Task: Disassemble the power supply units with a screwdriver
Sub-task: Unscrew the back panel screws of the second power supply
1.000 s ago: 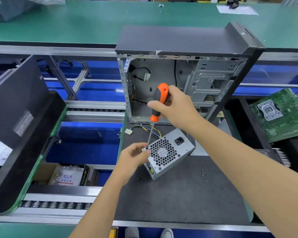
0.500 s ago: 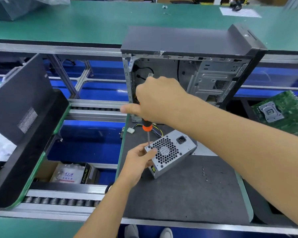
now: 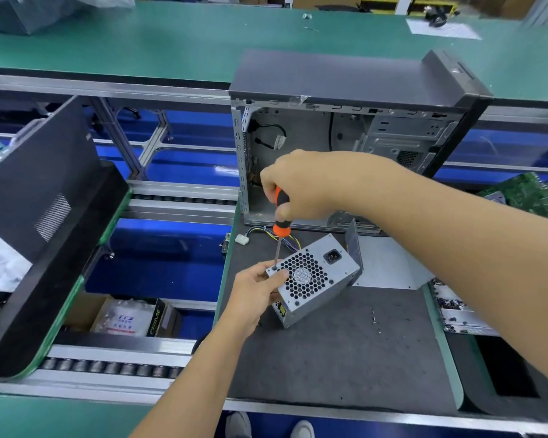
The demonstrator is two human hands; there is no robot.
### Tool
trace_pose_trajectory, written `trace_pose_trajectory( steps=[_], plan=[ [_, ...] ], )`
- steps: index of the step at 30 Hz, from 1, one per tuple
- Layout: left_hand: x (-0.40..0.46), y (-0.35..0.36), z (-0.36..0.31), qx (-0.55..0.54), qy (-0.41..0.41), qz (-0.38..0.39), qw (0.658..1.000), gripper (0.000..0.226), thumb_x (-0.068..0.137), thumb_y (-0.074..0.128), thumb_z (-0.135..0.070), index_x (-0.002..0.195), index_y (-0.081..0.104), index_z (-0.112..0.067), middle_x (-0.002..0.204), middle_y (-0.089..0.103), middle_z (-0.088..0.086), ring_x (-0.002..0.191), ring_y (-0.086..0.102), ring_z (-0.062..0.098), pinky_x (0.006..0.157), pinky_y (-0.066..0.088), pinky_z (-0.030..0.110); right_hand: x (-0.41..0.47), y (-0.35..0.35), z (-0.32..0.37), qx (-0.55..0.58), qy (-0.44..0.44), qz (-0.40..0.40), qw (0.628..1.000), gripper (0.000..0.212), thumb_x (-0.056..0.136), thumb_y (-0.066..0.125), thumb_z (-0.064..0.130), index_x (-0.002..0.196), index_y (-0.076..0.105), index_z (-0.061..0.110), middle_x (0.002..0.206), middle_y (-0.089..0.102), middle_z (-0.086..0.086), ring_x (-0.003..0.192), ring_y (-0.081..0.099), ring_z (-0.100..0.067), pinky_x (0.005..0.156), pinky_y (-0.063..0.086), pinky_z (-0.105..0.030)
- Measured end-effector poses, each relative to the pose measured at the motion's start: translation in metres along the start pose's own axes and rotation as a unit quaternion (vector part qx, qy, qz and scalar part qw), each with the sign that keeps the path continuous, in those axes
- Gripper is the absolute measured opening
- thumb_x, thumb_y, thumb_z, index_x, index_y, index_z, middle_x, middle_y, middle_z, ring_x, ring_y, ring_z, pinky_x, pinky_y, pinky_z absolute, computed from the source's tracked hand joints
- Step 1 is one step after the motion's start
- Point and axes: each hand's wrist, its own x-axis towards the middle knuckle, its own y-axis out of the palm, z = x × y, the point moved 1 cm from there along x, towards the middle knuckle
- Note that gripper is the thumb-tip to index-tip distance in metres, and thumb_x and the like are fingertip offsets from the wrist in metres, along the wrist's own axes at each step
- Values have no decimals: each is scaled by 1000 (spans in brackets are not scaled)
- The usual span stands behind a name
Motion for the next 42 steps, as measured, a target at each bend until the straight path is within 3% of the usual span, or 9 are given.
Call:
trace_pose_trajectory(
  steps=[3, 7, 10, 13, 18, 26, 31, 36, 42],
  plan=[
    [0, 1, -1, 6, -2, -5, 1000, 19, 94, 67, -7, 112, 69, -11, 98, 77, 10, 89, 75, 24, 71, 59, 29, -4, -3, -4, 43, -27, 36, 998, 15, 90, 62, 26, 104, 58, 30, 94, 46, 10, 102, 52, -22, 63, 42, -29],
    [-2, 3, -3, 5, 4, -1, 1000, 19, 93, 67, -6, 111, 70, -11, 97, 77, 10, 88, 75, 24, 71, 60, 29, -5, 0, 3, 5, 70, -7, 998, 70, 84, 42, 79, 123, 47, 21, 81, 38, 2, 86, 49, -27, 56, 35, -35],
    [-3, 4, -2, 6, 5, -3, 1000, 19, 93, 68, -5, 111, 71, -11, 97, 78, 9, 89, 75, 25, 71, 60, 29, -6, 1, 12, -155, 92, -51, 982, 43, 100, 30, 61, 90, 53, 26, 74, 34, -3, 62, 42, -25, 49, 31, -31],
    [-4, 4, -2, 7, 5, -3, 1000, 20, 93, 67, -6, 112, 70, -10, 98, 77, 10, 90, 75, 26, 70, 60, 28, -7, -1, 12, -140, 89, -60, 984, 45, 105, 35, 44, 68, 32, 19, 72, 31, -4, 55, 32, -21, 48, 29, -29],
    [-4, 4, -3, 13, 4, -7, 1000, 20, 94, 67, -8, 113, 71, -11, 98, 78, 9, 90, 75, 26, 69, 59, 27, -6, 5, 4, -61, 40, -73, 995, 29, 99, 48, 41, 98, 33, 16, 74, 32, -1, 58, 34, -18, 47, 25, -30],
    [-5, 5, -3, 15, 3, -11, 1000, 20, 94, 67, -7, 113, 70, -10, 97, 78, 9, 87, 75, 24, 70, 60, 28, -8, 2, -1, 154, -43, -6, 987, 34, 83, 73, 43, 107, 52, 31, 100, 50, 10, 90, 48, -15, 63, 38, -31],
    [-5, 5, -3, 12, 4, -13, 1000, 18, 94, 68, -7, 111, 71, -12, 96, 78, 8, 88, 75, 25, 69, 59, 27, -10, 2, 11, -68, 89, -73, 991, 77, 86, 24, 82, 83, 47, 9, 73, 34, 1, 62, 40, -21, 48, 25, -30],
    [-3, 4, -2, 12, 4, -9, 1000, 18, 93, 68, -8, 111, 71, -13, 96, 78, 8, 88, 75, 24, 69, 59, 27, -8, 1, 9, -144, 99, -90, 980, 60, 100, 27, 63, 64, 32, 15, 69, 33, -4, 52, 35, -20, 47, 25, -29],
    [-1, 2, 0, 16, 4, -9, 1000, 21, 94, 68, -8, 115, 70, -11, 98, 77, 9, 88, 75, 24, 70, 59, 28, -5, 6, 0, -37, 33, -62, 997, 27, 99, 47, 44, 98, 38, 18, 79, 42, -3, 64, 44, -23, 52, 34, -32]
  ],
)
